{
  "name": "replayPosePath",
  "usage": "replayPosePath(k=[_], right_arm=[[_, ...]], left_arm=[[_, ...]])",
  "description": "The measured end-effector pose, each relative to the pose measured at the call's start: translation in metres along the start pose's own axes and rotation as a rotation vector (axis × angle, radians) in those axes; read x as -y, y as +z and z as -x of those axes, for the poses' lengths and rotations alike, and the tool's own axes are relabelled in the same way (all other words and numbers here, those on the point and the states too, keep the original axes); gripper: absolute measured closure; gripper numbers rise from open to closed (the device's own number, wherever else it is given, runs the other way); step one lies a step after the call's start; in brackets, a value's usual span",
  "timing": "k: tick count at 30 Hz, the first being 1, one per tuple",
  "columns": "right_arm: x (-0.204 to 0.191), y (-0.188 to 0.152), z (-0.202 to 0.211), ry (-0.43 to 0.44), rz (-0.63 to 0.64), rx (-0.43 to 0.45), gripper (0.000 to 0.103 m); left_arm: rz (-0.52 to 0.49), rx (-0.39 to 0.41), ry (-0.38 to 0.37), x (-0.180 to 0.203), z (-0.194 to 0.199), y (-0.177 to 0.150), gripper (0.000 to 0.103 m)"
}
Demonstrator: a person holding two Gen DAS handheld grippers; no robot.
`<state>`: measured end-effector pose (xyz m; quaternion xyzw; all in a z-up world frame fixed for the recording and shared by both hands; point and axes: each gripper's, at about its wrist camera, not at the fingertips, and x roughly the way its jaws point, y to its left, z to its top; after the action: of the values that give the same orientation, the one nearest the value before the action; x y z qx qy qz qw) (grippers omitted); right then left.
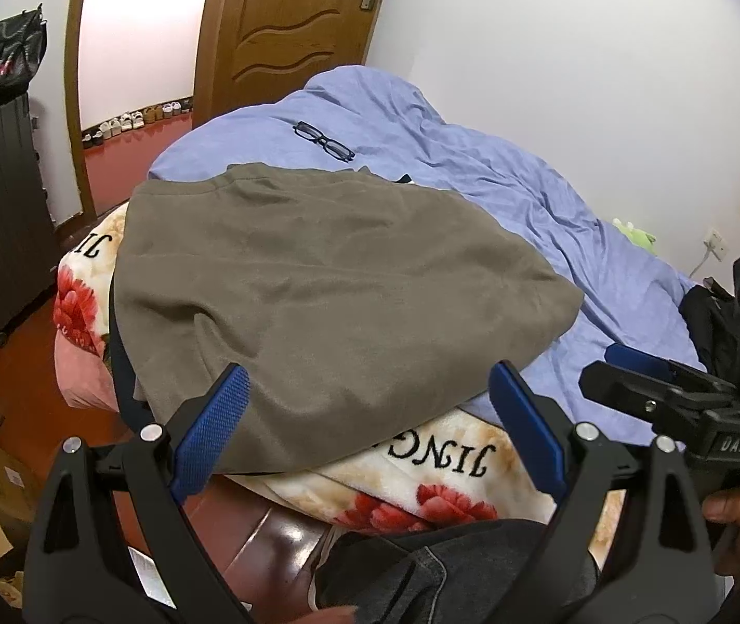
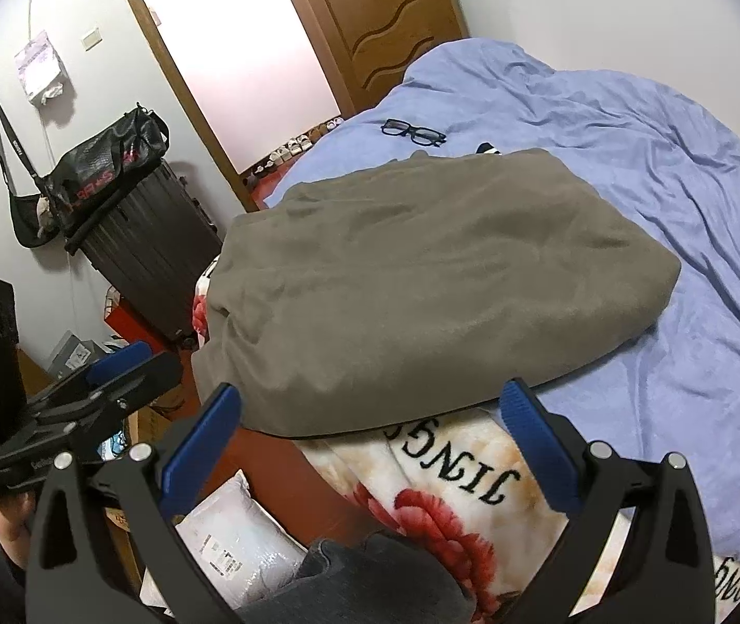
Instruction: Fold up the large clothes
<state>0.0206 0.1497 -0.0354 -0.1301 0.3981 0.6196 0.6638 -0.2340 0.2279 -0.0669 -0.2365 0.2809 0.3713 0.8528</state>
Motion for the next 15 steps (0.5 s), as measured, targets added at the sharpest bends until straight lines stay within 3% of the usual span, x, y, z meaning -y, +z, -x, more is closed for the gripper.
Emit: replayPosePath(k=[15], right_arm=[[-0.0015,0.0013,-0.0013,0.004,0.003,0.000,0.005]], left_arm=[[-0.003,0.003,0.001,-0.0020,-0.0009,0.0008,0.012]])
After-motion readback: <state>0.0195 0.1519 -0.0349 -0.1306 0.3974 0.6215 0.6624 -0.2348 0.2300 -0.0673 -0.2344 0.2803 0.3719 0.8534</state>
